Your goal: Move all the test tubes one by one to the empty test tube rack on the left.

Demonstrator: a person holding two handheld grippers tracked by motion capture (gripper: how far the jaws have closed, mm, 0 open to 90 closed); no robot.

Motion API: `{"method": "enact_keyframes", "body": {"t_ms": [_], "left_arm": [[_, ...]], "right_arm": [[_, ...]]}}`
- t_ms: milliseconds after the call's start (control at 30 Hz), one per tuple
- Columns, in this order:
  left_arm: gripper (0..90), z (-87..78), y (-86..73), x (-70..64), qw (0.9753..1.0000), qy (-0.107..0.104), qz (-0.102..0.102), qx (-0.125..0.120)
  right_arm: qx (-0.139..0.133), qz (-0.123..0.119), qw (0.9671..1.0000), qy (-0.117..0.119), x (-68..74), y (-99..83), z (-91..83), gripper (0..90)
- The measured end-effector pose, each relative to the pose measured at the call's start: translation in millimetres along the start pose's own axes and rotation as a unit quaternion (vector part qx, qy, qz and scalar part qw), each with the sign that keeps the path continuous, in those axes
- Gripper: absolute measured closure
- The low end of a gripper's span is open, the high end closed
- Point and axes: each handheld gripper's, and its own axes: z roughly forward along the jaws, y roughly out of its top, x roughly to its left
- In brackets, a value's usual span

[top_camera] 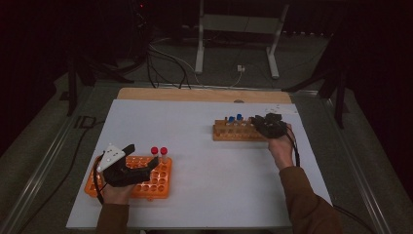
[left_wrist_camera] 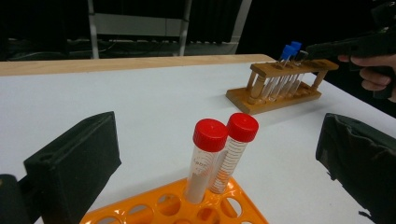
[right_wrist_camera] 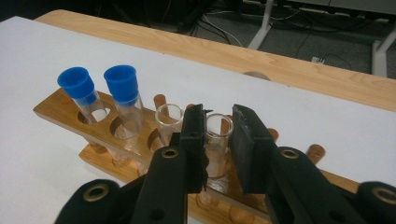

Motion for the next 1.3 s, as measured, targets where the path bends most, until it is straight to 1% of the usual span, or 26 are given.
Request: {"method": "enact_keyframes", "body": {"t_ms": [167,267,433,567,633,800,900,1067,1200,1300], "left_arm": [[0.4,-0.4,0.5,-0.7,1.0000,-0.001,0.001,-0.001],[0.4,-0.1,0.5,-1.0,1.0000,-0.001,0.001,-0.001],[0.4,1.0,-0.1,-1.4,1.0000,-0.003,0.002,0.001],[0.4,0.7,0.0,-1.2,1.0000,-0.004,0.002,0.001],[0.4,0.5,-0.1,-0.8,1.0000,-0.003,0.002,0.000],[0.4,0.7,-0.4,-0.7,1.0000,-0.004,0.001,0.000],[0.4,0.9,-0.2,-1.6,1.0000,-0.005,0.002,0.000],[0.4,1.0,0.6,-2.7,1.0000,-0.005,0.002,-0.002],[0.4,0.0,3.4,-5.3,1.0000,0.000,0.007,-0.007],[0.4,-0.5,6.5,-7.4,0.9999,0.004,0.010,-0.010]], "right_arm": [[0.008,-0.013,0.9998,-0.010,4.8,-0.4,4.2,74.9],[0.011,-0.012,0.9998,-0.014,6.0,-2.6,7.6,74.0],[0.006,-0.013,0.9997,-0.022,8.4,-4.3,8.7,75.1],[0.006,-0.020,0.9995,-0.024,9.8,-4.3,7.7,75.8],[0.000,-0.014,0.9996,-0.024,8.9,-3.5,5.5,75.9],[-0.023,-0.015,0.9994,-0.021,8.8,2.7,-7.0,76.0],[-0.040,-0.013,0.9989,-0.018,7.3,8.5,-17.9,76.0],[-0.071,-0.007,0.9974,-0.011,4.3,23.1,-39.4,76.0],[-0.084,-0.001,0.9965,0.003,4.4,29.4,-51.0,76.0],[-0.088,-0.006,0.9961,0.012,7.0,31.1,-57.2,76.0]]}}
